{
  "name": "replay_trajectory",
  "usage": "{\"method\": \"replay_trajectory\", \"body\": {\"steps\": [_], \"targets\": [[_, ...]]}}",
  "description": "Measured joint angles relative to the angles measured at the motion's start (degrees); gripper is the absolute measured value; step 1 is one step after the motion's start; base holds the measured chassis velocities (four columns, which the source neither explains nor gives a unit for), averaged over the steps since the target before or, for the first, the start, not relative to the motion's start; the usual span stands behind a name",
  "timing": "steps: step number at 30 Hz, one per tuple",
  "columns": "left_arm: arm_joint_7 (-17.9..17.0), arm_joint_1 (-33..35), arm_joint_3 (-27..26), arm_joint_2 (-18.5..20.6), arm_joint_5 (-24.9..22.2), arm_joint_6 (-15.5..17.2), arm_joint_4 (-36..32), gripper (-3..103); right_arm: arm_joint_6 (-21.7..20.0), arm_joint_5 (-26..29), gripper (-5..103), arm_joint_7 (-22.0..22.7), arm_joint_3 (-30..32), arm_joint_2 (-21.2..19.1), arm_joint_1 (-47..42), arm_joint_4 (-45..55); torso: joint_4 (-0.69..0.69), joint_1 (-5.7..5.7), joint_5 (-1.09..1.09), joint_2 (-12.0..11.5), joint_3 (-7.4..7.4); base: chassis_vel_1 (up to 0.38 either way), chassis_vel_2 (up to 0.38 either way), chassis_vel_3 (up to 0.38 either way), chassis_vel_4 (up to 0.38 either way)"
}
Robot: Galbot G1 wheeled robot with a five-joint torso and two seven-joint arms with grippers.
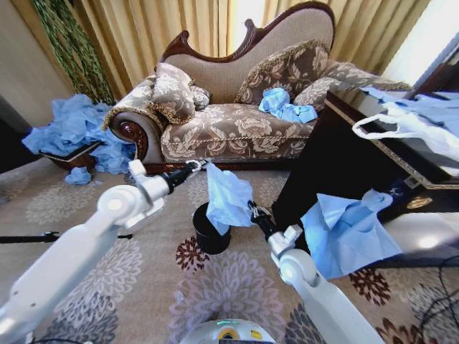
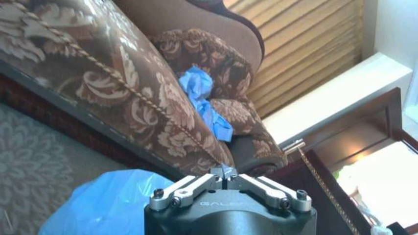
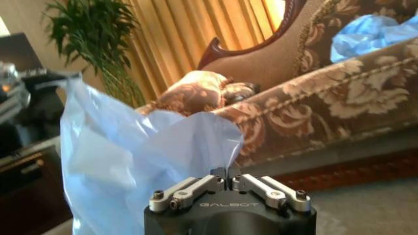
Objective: Place a garbage bag over the trash bin.
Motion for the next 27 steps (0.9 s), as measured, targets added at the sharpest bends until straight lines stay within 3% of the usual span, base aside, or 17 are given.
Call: {"method": "replay_trajectory", "body": {"steps": [6, 9, 17, 24, 27], "targets": [[0.58, 10.07, -7.41, 0.65, 0.41, 0.39, -3.05, 0, -0.35, 1.40, 0, 0.29, -3.04, 0.39, 1.92, 0.17, -0.02, 0.00, -0.01, 0.00, 0.00, 0.000, 0.000, 0.000, 0.000], [1.16, 19.18, -13.47, -0.16, 1.65, 0.99, -5.20, 0, 0.62, -1.04, 0, -0.29, -5.00, 1.44, -0.38, -0.83, 0.02, 0.00, 0.00, 0.00, 0.00, 0.000, 0.000, 0.000, 0.000], [2.87, 34.21, -23.61, -3.01, 3.51, 1.70, -9.28, 0, 1.05, -3.22, 0, -0.82, -6.86, 0.97, -6.80, 0.88, 0.00, -0.01, 0.02, 0.00, -0.01, 0.000, 0.000, 0.000, 0.000], [3.31, 38.98, -22.64, -6.11, 5.94, 1.94, -10.42, 0, 2.12, -5.11, 0, -1.44, -6.57, 0.19, -10.04, 0.35, 0.01, -0.01, 0.01, 0.00, -0.01, 0.000, 0.000, 0.000, 0.000], [2.98, 40.70, -18.86, -7.16, 6.86, 1.99, -11.28, 0, 3.18, -6.54, 0, -2.25, -4.52, -0.96, -15.52, 1.22, -0.03, -0.01, 0.02, 0.00, -0.01, 0.000, 0.000, 0.000, 0.000]]}}
